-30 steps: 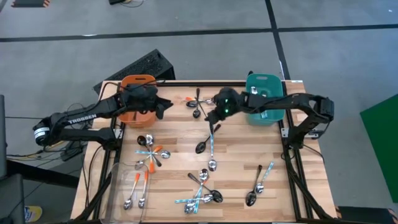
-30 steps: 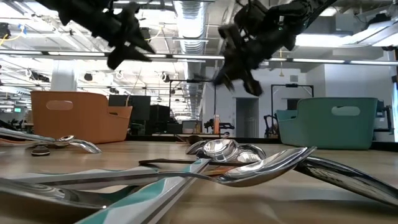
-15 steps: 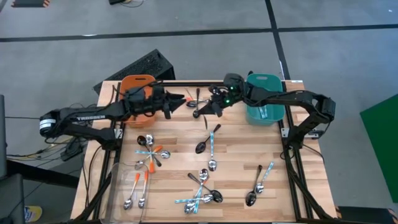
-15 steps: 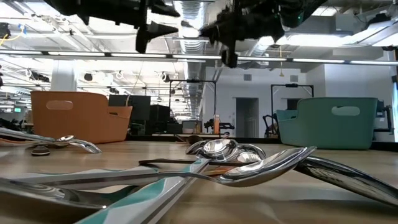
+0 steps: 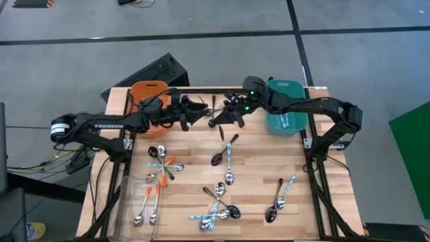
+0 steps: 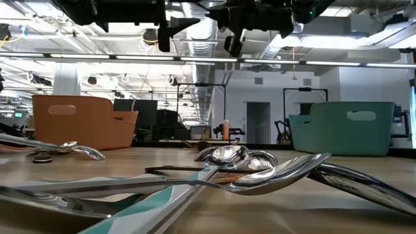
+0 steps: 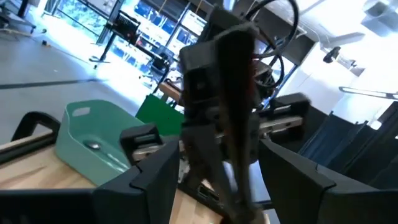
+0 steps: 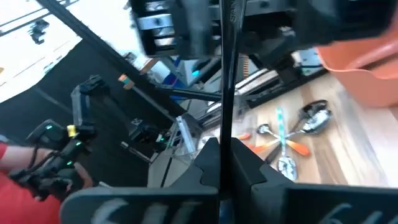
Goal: Sort silverware by color (type)
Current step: Put the black spoon into the orange bin
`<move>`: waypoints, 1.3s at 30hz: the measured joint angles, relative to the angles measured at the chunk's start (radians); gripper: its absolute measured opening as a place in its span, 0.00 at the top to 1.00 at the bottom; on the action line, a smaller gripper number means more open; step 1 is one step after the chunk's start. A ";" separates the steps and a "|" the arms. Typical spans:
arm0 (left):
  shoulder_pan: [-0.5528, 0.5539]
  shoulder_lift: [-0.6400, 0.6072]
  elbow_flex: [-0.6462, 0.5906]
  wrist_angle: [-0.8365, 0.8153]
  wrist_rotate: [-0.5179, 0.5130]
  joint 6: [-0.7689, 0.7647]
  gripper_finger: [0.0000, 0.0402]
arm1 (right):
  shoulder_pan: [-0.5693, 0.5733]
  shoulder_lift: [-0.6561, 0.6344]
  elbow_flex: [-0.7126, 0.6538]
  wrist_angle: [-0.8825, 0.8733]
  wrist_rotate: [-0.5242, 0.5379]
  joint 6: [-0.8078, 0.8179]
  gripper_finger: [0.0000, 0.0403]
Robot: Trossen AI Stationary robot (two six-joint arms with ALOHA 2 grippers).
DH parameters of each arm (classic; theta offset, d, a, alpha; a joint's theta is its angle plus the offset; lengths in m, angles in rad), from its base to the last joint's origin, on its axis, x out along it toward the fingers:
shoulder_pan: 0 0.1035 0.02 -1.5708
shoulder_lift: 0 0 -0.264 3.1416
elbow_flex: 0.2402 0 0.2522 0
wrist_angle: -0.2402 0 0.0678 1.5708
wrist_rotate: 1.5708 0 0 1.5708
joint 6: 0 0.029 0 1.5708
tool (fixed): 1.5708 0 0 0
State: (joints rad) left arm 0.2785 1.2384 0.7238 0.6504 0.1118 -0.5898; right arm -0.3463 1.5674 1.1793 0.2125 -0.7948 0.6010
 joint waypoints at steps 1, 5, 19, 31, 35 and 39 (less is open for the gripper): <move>0.000 0.005 0.000 0.003 0.002 -0.001 0.50 | 0.004 0.000 0.000 0.012 -0.012 0.000 0.95; -0.002 0.007 0.000 0.031 0.044 0.008 0.52 | 0.019 0.000 0.000 0.037 -0.035 0.002 0.95; -0.003 0.007 0.001 0.139 0.191 0.141 0.94 | 0.038 0.000 0.000 0.075 -0.057 -0.028 0.95; -0.004 0.007 0.000 0.169 0.247 0.141 1.00 | 0.047 -0.002 0.000 0.070 -0.071 0.005 0.82; 0.010 -0.010 0.000 0.150 0.238 0.141 1.00 | 0.043 -0.002 0.000 0.071 -0.060 0.029 0.80; 0.048 -0.071 0.000 0.037 0.222 0.142 1.00 | 0.032 -0.002 0.000 0.049 0.000 0.050 0.80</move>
State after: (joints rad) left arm 0.3261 1.1675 0.7242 0.6873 0.3336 -0.4479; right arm -0.3138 1.5658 1.1793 0.2615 -0.7947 0.6510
